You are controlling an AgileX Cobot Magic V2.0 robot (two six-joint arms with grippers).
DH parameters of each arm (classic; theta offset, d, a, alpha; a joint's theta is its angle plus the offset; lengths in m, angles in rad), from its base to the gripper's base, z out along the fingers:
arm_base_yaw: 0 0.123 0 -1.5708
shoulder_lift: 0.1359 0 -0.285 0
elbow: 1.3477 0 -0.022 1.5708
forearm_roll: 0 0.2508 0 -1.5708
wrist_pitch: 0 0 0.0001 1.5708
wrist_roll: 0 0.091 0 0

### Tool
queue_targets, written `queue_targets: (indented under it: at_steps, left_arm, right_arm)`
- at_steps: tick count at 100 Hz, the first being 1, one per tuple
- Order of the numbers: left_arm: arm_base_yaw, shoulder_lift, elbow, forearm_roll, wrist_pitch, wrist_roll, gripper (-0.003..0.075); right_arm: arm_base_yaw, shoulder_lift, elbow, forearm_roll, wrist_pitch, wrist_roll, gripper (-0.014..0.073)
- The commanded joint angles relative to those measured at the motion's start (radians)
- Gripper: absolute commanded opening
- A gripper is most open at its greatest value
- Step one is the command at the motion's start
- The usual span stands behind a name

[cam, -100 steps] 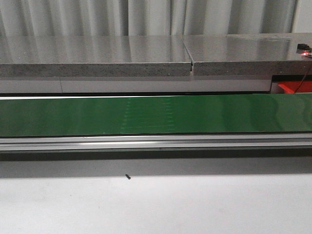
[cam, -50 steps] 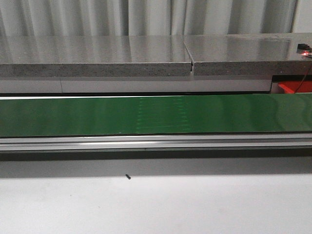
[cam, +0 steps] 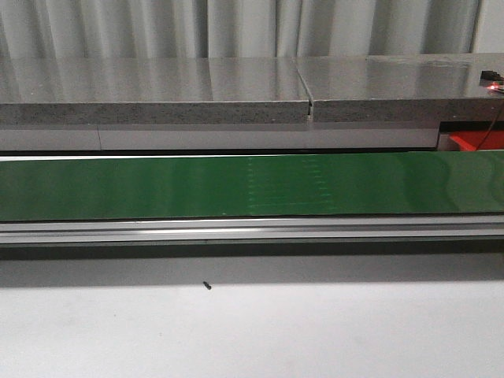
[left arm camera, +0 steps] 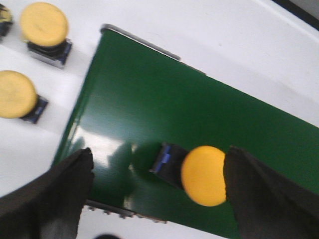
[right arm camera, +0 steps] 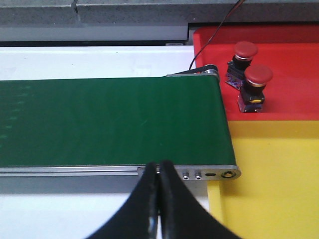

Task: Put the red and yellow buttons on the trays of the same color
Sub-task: 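Lower the yellow button onto the green belt and open the left gripper, then grasp a second yellow button from the table with the left gripper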

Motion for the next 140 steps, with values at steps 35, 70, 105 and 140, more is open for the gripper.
queue_targets:
  at_steps: [35,70,105,140]
  left_arm:
    - [0.295,-0.015,-0.024,0.084,0.048,-0.031,0.0535]
    - [0.317,0.116,-0.024,0.103,-0.008,-0.033,0.0535]
    - [0.317,0.228,-0.024,0.135,-0.085,-0.032,0.0535]
    - [0.317,0.29,-0.024,0.134,-0.253,-0.032,0.0535]
  right_arm:
    - [0.0,-0.001,-0.025,-0.006,-0.072,-0.005,-0.0061]
    - [0.0,-0.001,-0.025,-0.006,-0.072,-0.005,-0.0061]
    - [0.0,-0.001,-0.025,-0.006,-0.072,-0.005,-0.0061]
    - [0.0,-0.001,-0.025,-0.006,-0.072,-0.005,-0.0061]
